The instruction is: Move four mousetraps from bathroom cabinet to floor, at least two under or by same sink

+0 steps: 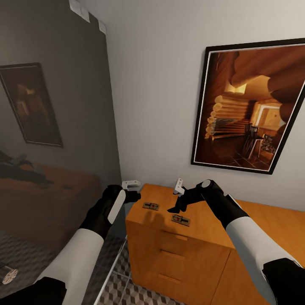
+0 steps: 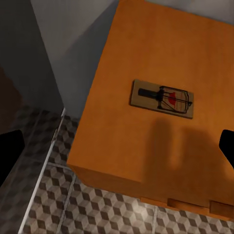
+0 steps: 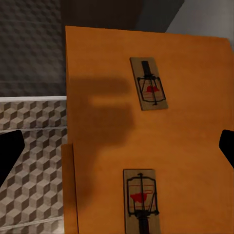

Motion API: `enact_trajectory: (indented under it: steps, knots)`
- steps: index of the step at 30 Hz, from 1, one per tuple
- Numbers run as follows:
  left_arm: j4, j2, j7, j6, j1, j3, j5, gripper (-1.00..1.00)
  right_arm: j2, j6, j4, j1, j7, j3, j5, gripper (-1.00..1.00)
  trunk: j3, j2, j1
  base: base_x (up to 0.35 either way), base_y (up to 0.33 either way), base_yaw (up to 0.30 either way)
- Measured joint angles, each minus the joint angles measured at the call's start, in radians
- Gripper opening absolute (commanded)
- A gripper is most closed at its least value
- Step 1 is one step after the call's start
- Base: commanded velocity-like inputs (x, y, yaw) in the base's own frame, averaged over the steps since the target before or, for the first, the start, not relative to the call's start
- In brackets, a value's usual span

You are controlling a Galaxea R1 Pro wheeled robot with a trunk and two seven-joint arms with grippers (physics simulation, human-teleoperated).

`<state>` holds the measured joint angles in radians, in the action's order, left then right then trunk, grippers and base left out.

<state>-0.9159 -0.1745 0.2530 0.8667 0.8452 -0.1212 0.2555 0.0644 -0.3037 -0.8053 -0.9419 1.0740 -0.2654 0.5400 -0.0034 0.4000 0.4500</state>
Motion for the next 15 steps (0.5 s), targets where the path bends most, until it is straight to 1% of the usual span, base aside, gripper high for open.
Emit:
enact_trajectory:
  steps: [7,15]
  knots:
    - [0.0,0.0,0.0,0.0,0.0,0.0,0.0,1.0,0.0,0.0,0.0,0.0,0.0,0.0,0.0,1.0,0.0,0.0,0.0,0.0,-0.003,0.0]
    - [0.0,0.0,-0.001,0.002,0.0,-0.002,0.0,1.0,-0.001,0.001,0.0,0.0,-0.002,-0.004,0.004,1.0,0.0,0.0,0.0,0.0,-0.041,0.0]
